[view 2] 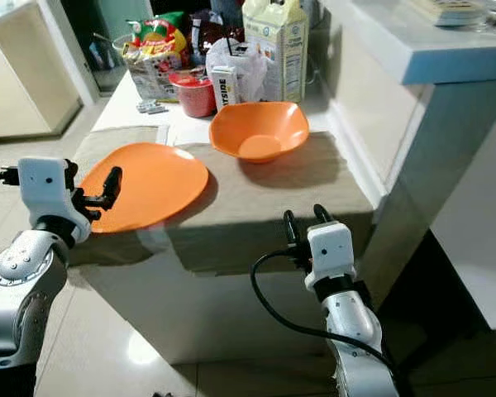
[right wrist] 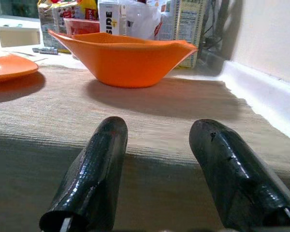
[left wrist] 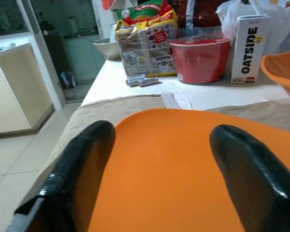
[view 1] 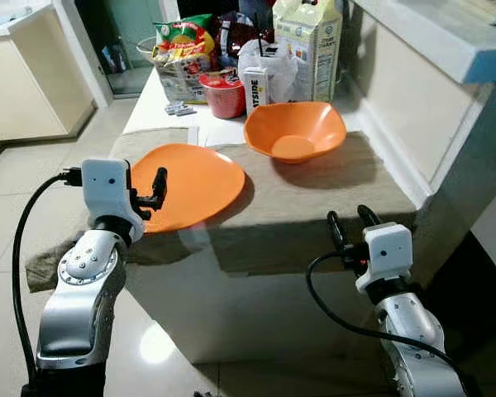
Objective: Setting the table
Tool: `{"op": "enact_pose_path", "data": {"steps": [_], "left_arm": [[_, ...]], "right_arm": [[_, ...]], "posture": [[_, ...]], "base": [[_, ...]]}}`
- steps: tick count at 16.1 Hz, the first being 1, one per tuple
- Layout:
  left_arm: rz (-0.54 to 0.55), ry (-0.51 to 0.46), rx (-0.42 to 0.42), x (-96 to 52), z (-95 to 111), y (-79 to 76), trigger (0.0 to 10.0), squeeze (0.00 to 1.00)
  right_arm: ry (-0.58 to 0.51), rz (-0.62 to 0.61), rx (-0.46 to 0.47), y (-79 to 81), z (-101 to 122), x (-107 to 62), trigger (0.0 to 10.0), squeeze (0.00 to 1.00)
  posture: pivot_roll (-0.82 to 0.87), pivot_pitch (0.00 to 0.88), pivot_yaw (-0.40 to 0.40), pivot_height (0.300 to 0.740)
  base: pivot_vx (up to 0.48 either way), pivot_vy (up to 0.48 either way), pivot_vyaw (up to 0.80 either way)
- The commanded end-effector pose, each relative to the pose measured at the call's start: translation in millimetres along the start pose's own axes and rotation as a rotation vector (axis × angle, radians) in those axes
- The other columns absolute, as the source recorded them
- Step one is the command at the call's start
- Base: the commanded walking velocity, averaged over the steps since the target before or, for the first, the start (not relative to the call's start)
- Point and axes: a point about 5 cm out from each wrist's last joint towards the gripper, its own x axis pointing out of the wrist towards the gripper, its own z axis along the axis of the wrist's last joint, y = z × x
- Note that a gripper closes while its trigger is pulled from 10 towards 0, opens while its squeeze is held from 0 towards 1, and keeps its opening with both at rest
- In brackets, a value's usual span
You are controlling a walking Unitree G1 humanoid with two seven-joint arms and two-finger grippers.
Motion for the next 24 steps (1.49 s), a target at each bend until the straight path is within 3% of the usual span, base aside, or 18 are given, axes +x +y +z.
{"op": "enact_pose_path", "data": {"steps": [1, 2, 7, 12, 13, 17, 20, 24], "left_arm": [[0.025, 0.029, 0.029, 3.8, 0, 7.3, 0.0, 0.00], [0.043, 0.016, 0.004, 5.8, 2, 10.6, 10.0, 1.00], [0.125, 0.036, -0.045, 16.5, -1, 25.8, 10.0, 1.00], [0.105, 0.027, 0.006, 17.0, -1, 20.2, 10.0, 1.00], [0.061, 0.023, -0.041, 16.8, -2, 16.2, 0.0, 0.00], [0.091, 0.055, -0.110, 15.8, -11, 21.5, 0.0, 0.00], [0.098, 0.035, -0.066, 18.8, -6, 26.4, 0.0, 0.00], [0.050, 0.018, -0.066, 20.3, -5, 21.8, 0.0, 0.00]], "right_arm": [[-0.011, 0.000, 0.008, 1.4, 1, 1.0, 10.0, 0.00], [-0.013, 0.002, 0.008, 1.6, 1, 1.4, 10.0, 0.00], [-0.021, 0.016, -0.005, 1.4, 3, 5.8, 10.0, 0.00], [-0.019, 0.023, -0.013, 1.7, 3, 6.0, 10.0, 0.00], [-0.020, 0.026, -0.014, 1.9, 4, 6.6, 10.0, 0.00], [-0.027, 0.033, -0.019, 0.1, 6, 9.3, 10.0, 0.00], [-0.038, 0.043, -0.025, -0.9, 8, 11.7, 10.0, 0.00], [-0.045, 0.047, -0.025, -0.7, 10, 13.9, 10.0, 0.00]], "posture": [[-0.12, 0.000, 0.121, 0.740], [-0.12, 0.000, 0.119, 0.740], [-0.12, 0.000, 0.109, 0.740], [-0.12, 0.000, 0.106, 0.740], [-0.12, 0.000, 0.104, 0.740], [-0.12, 0.000, 0.093, 0.740], [-0.12, 0.000, 0.085, 0.740], [-0.12, 0.000, 0.084, 0.740]], "base": [[0.000, 0.000, 0.00], [0.000, 0.000, 0.00], [0.000, 0.000, 0.00], [0.000, 0.000, 0.00], [0.000, 0.000, 0.00], [0.000, 0.000, 0.00], [0.000, 0.000, 0.00], [0.000, 0.000, 0.00]]}}
